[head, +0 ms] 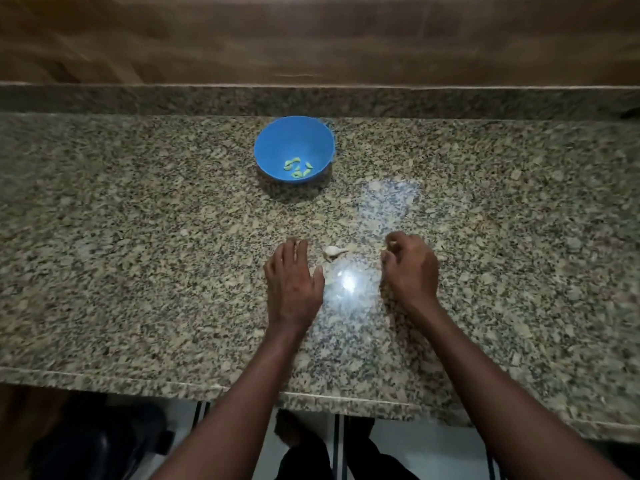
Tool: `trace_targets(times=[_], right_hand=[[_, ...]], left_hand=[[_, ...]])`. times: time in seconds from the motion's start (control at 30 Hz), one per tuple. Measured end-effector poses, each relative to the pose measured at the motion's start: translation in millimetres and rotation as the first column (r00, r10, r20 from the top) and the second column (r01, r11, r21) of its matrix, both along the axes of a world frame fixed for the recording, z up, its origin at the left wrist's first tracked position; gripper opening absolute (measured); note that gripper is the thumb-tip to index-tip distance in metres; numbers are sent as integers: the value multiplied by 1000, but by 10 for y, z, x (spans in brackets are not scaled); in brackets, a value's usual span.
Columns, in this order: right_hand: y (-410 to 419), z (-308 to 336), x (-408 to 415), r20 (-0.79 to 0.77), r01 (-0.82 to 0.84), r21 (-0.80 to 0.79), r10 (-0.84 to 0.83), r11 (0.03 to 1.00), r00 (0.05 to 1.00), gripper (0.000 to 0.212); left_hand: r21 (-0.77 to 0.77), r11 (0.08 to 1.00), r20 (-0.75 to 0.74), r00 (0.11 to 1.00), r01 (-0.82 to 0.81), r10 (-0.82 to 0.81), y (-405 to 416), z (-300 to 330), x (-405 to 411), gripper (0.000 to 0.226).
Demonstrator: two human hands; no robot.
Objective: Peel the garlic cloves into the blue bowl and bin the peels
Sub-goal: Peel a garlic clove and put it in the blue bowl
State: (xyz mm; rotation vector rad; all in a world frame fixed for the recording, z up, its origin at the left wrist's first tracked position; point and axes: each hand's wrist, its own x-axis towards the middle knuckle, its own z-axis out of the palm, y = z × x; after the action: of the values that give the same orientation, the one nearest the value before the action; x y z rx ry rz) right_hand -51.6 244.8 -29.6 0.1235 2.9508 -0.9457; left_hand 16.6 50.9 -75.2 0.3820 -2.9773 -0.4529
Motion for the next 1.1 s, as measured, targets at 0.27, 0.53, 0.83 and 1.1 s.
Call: trace_targets(times=[0.27, 0.53, 0.83, 1.1], right_hand=[[38, 29, -327, -3, -154, 2, 154, 988, 988, 12], [-996, 725, -1172, -290, -373, -128, 325, 919, 900, 4], [-1376, 744, -1514, -260, -463, 171, 493, 870, 830, 22], [-379, 154, -352, -88, -400, 3, 399, 917, 913, 16]], left_hand=[[-7, 1000, 12, 1000, -17, 17, -12, 17, -26, 61], [10, 1000, 36, 999, -24, 23, -1, 60, -24, 61], [30, 999, -10, 1000, -22, 22, 7, 20, -26, 61], [5, 1000, -50, 999, 5, -5, 12, 13, -15, 61]])
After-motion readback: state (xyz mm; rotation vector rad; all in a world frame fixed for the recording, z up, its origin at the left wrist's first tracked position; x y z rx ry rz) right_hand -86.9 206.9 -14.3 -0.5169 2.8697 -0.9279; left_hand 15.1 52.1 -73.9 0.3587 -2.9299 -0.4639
